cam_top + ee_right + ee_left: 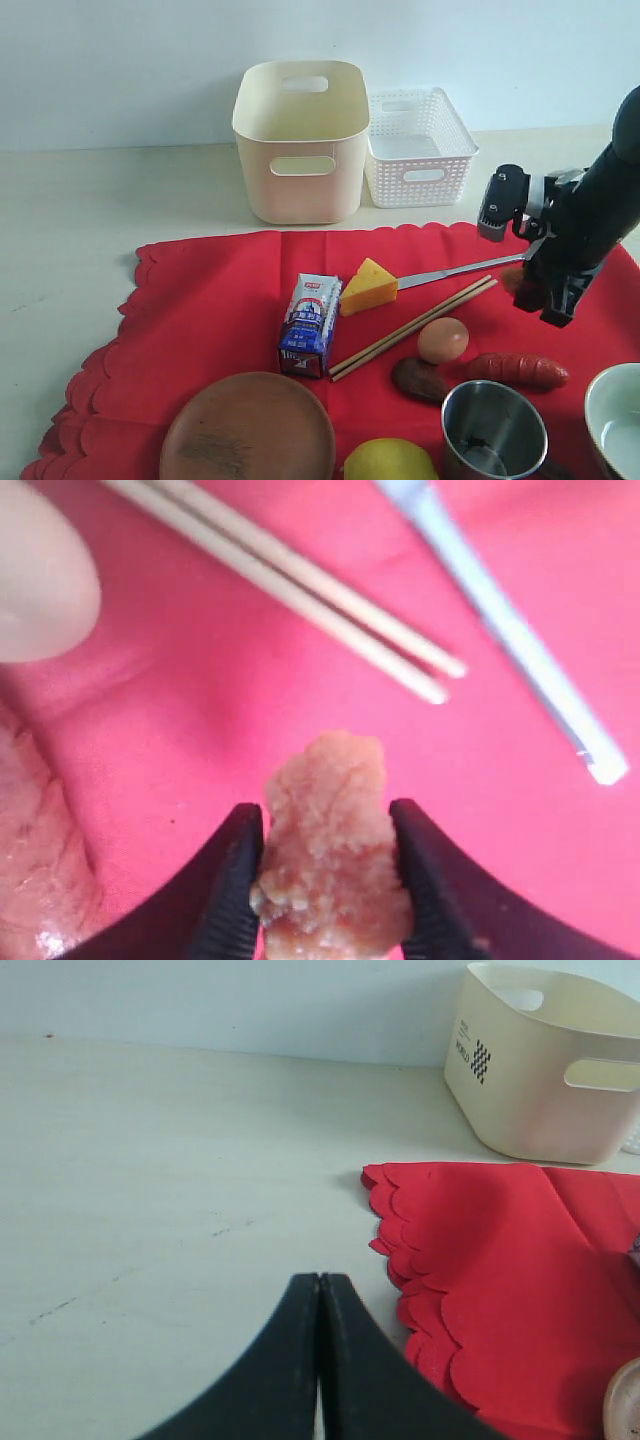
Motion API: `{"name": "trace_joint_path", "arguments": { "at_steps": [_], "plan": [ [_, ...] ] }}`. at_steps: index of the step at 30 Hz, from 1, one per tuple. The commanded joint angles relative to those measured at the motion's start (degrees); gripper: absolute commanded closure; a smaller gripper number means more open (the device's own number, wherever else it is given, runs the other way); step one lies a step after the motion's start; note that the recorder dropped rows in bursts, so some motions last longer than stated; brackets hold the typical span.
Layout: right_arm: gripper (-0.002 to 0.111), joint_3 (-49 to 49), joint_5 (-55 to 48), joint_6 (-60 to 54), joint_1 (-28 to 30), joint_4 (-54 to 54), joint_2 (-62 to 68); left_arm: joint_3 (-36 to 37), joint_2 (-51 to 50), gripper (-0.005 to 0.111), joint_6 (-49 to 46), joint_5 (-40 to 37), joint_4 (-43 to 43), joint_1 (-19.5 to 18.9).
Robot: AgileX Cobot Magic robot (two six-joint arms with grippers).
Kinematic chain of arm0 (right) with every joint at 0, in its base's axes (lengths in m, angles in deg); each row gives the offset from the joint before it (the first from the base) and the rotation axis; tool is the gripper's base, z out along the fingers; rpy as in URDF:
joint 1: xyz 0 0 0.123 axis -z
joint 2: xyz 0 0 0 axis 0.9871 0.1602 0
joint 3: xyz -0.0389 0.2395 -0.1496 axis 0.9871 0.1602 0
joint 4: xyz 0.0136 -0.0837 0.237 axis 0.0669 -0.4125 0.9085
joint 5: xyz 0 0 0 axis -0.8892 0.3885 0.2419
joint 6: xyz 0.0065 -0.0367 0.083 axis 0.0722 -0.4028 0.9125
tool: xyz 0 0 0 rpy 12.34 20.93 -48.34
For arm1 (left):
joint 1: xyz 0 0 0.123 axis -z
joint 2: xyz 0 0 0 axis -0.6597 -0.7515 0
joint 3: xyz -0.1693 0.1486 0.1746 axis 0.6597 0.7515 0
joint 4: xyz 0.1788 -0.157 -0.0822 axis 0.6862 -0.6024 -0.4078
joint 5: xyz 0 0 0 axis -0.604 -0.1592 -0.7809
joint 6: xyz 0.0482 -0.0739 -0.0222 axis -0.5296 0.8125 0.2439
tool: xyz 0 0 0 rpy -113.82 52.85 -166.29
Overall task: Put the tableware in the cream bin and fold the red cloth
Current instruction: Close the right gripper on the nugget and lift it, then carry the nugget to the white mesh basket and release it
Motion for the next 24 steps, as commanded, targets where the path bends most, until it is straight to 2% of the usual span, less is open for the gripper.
{"name": "trace_joint_path", "arguments": {
  "at_steps": [1, 10, 24],
  "plan": [
    [0.107, -0.4, 1.1, 0.9, 0.0, 1.6, -2.8, 0.2, 0.3, 0.107, 0.1, 0.4, 0.1, -0.2],
    [0.107, -0.4, 4.3, 3.0, 0.0, 10.5, -5.0, 0.2, 0.3, 0.107, 0.1, 0.4, 0.1, -0.2],
    [0.107, -0.4, 7.3, 6.9, 0.0, 15.6, -5.1, 0.2, 0.3, 0.107, 0.1, 0.4, 0.1, -0.2]
  ]
}}
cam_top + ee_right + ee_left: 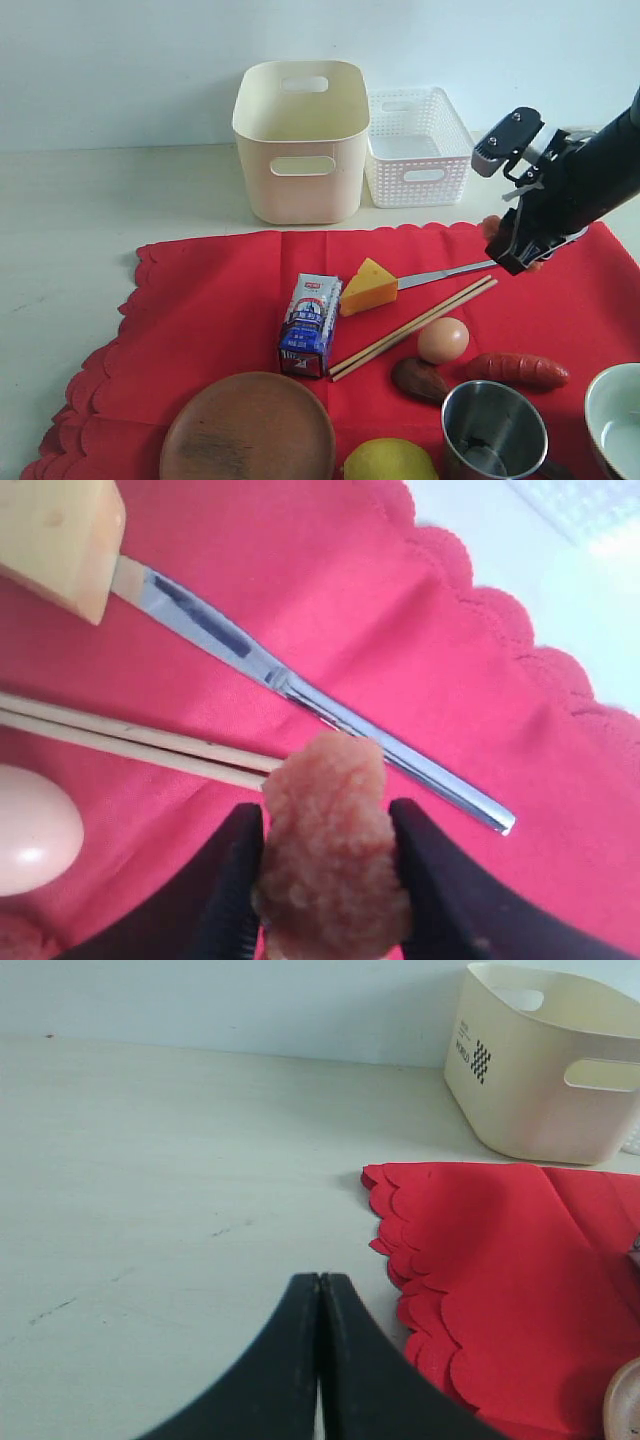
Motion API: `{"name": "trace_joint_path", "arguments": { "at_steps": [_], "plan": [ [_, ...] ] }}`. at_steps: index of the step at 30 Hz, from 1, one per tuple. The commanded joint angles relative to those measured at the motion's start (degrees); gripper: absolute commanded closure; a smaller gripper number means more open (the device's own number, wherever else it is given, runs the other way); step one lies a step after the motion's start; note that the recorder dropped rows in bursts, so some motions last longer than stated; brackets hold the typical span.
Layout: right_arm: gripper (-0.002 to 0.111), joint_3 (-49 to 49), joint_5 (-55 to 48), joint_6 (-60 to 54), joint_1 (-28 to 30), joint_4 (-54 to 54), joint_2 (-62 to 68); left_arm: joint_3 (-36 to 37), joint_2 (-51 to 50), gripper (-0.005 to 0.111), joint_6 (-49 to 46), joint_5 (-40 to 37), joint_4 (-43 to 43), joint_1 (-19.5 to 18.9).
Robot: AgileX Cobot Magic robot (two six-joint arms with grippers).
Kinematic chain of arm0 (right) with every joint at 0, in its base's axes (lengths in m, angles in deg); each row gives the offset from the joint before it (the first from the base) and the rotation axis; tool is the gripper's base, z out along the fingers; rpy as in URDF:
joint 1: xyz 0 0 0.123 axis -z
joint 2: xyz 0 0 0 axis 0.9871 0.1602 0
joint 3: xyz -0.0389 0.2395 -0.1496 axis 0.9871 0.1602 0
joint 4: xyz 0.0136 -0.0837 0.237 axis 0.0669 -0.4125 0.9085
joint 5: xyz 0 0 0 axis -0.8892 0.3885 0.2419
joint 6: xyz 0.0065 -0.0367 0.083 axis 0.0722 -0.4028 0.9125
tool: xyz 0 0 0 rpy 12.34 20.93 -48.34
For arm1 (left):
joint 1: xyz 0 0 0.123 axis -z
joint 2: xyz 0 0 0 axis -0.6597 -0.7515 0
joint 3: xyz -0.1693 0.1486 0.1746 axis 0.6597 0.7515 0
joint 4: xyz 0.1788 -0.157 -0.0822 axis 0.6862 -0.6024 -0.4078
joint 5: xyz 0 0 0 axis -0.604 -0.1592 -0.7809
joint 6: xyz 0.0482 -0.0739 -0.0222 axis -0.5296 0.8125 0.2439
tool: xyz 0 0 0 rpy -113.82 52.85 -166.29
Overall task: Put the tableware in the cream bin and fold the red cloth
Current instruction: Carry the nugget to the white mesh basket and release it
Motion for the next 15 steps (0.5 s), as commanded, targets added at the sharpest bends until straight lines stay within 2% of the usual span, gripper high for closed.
{"name": "trace_joint_path", "arguments": {
  "at_steps": [1, 15],
  "plan": [
    [0.107, -0.4, 1.5, 0.3, 0.0, 2.4, -0.7, 0.2, 0.3, 0.107, 0.1, 0.4, 0.1, -0.2],
    [0.107, -0.4, 2.7, 0.3, 0.0, 5.2, -0.7, 0.2, 0.3, 0.107, 0.1, 0.4, 0.1, -0.2]
  ]
}}
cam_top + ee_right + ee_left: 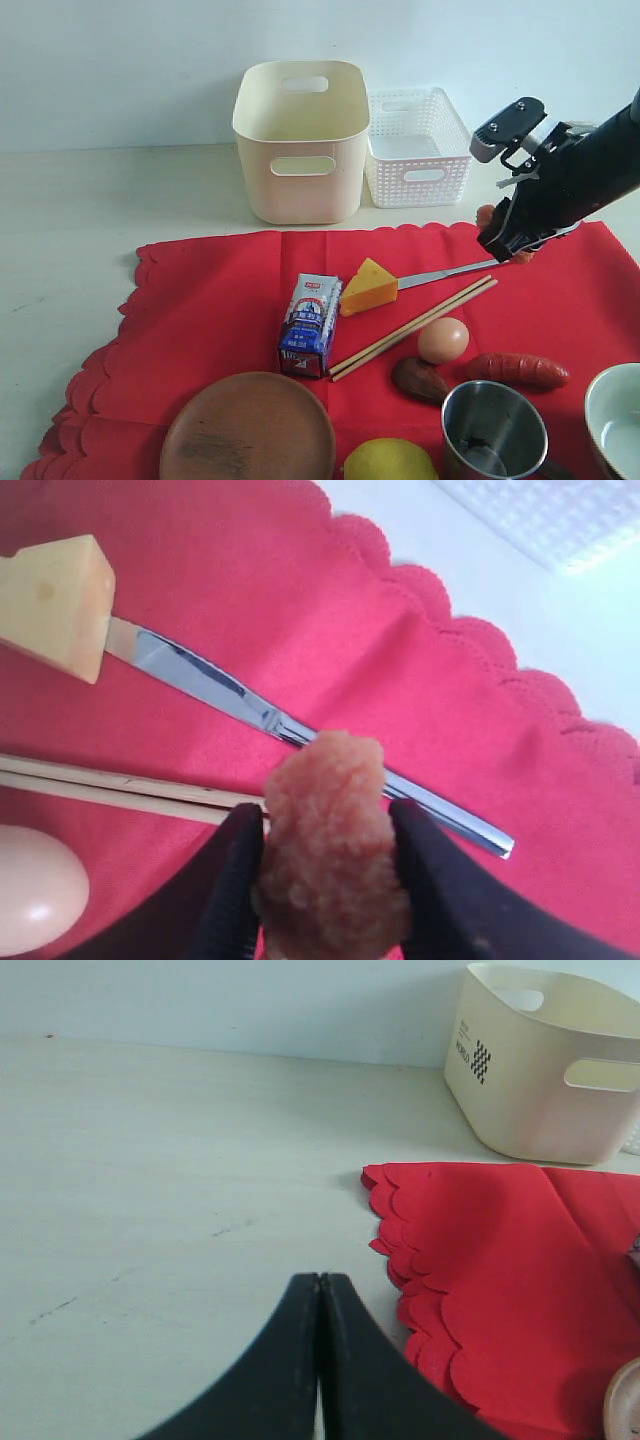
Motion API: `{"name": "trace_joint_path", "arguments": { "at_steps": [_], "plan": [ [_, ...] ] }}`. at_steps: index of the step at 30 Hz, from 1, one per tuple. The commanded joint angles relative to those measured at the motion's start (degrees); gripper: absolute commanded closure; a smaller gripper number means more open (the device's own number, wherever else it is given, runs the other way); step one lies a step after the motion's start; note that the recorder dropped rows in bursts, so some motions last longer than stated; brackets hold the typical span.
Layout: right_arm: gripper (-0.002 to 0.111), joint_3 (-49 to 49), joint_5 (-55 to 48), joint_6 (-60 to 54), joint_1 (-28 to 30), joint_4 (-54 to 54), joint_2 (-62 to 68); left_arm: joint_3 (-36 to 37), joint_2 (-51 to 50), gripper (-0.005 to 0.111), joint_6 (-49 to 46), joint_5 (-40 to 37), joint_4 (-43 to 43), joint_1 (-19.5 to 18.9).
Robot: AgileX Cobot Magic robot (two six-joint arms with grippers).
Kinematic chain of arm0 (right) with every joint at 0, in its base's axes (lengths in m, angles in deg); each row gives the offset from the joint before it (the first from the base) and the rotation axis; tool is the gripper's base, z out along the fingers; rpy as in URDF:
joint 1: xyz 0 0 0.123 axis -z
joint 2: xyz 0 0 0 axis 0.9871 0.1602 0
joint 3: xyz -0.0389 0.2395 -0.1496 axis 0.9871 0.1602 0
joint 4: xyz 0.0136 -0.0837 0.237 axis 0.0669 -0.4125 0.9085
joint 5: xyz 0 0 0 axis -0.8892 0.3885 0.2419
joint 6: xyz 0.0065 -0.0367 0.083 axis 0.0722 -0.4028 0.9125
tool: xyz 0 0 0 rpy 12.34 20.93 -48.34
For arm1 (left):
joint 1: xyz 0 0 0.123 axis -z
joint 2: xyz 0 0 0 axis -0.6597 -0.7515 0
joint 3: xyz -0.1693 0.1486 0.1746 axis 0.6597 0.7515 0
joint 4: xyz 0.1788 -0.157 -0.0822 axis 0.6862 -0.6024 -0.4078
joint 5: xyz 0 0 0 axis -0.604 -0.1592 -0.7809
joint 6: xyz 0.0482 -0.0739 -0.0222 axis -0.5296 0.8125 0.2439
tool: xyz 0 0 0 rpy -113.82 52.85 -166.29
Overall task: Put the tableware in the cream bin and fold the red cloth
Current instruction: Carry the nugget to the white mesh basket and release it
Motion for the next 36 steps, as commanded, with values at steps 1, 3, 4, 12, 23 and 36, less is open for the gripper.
{"name": "trace_joint_path", "arguments": {
  "at_steps": [1, 3, 4, 12, 23, 36],
  "plan": [
    [0.107, -0.4, 0.8, 0.1, 0.0, 0.5, -0.7, 0.2, 0.3, 0.107, 0.1, 0.4, 0.1, -0.2],
    [0.107, -0.4, 0.8, 0.1, 0.0, 0.5, -0.7, 0.2, 0.3, 0.107, 0.1, 0.4, 0.1, -0.2],
    [0.107, -0.4, 0.8, 0.1, 0.0, 0.5, -0.7, 0.2, 0.3, 0.107, 0.1, 0.4, 0.1, -0.2],
    [0.107, -0.4, 3.2, 1.6, 0.0, 0.7, -0.7, 0.2, 0.3, 0.107, 0.1, 0.4, 0.1, -0.2],
    [0.107, -9.1, -1.2, 12.0, 0.0, 2.0, -0.6, 0.2, 0.3, 0.107, 0.1, 0.4, 0.1, -0.2],
    [0.107, -19.6, -4.0, 19.6, 0.0, 5.2, 0.7, 0.2, 0.3, 0.107, 0.1, 0.4, 0.1, -0.2]
  ]
}}
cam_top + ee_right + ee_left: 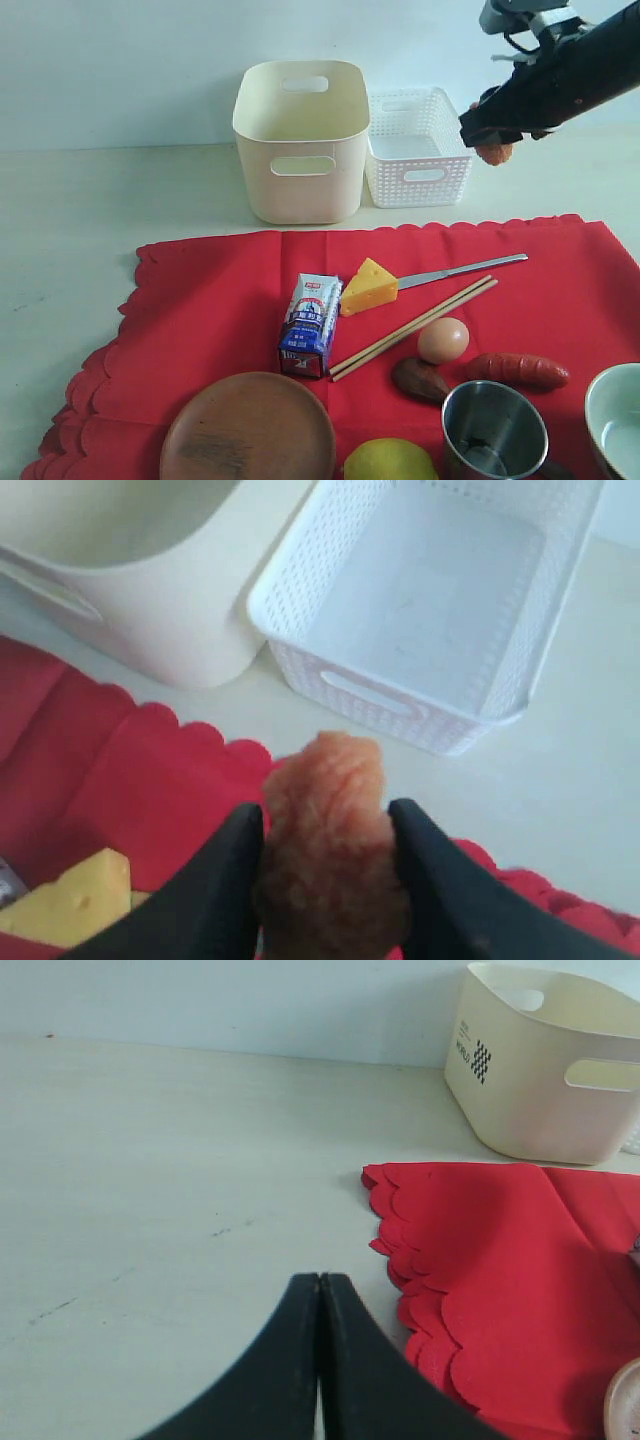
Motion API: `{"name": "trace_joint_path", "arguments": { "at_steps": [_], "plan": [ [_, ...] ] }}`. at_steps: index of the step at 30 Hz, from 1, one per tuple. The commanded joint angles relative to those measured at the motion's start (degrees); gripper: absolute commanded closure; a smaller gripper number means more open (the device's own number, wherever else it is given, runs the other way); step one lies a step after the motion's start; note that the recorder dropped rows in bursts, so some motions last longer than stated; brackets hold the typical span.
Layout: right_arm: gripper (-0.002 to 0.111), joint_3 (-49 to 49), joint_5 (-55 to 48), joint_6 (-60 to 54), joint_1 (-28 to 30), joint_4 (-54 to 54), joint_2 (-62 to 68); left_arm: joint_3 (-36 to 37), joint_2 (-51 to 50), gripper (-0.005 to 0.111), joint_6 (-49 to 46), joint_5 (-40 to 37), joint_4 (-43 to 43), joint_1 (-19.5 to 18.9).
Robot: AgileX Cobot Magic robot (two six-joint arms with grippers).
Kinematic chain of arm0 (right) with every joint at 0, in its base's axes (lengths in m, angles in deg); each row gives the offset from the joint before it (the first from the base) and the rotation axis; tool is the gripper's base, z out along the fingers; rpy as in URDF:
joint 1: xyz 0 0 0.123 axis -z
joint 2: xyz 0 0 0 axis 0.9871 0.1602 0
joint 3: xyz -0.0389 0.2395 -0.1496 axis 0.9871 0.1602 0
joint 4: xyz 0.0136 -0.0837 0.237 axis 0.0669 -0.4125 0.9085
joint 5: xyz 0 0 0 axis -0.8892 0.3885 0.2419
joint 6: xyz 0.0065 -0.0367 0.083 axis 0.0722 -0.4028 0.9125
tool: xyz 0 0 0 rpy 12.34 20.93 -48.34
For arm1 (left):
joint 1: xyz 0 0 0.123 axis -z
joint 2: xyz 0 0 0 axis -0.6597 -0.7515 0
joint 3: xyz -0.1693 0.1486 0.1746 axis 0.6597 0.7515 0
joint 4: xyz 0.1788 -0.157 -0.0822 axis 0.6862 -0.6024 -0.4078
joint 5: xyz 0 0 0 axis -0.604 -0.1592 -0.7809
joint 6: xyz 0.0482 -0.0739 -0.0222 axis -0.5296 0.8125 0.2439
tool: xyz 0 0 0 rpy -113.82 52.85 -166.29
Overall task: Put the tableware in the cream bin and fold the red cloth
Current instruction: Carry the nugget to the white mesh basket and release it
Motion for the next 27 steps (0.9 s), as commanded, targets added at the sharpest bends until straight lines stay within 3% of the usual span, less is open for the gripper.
{"name": "trace_joint_path", "arguments": {
  "at_steps": [1, 27],
  "plan": [
    [0.107, -5.0, -0.3, 1.3, 0.0, 3.8, 1.3, 0.2, 0.3, 0.107, 0.1, 0.4, 0.1, -0.2],
    [0.107, -48.6, -5.9, 11.5, 0.0, 1.8, 39.1, 0.2, 0.3, 0.107, 0.1, 0.4, 0.1, -0.2]
  ]
}}
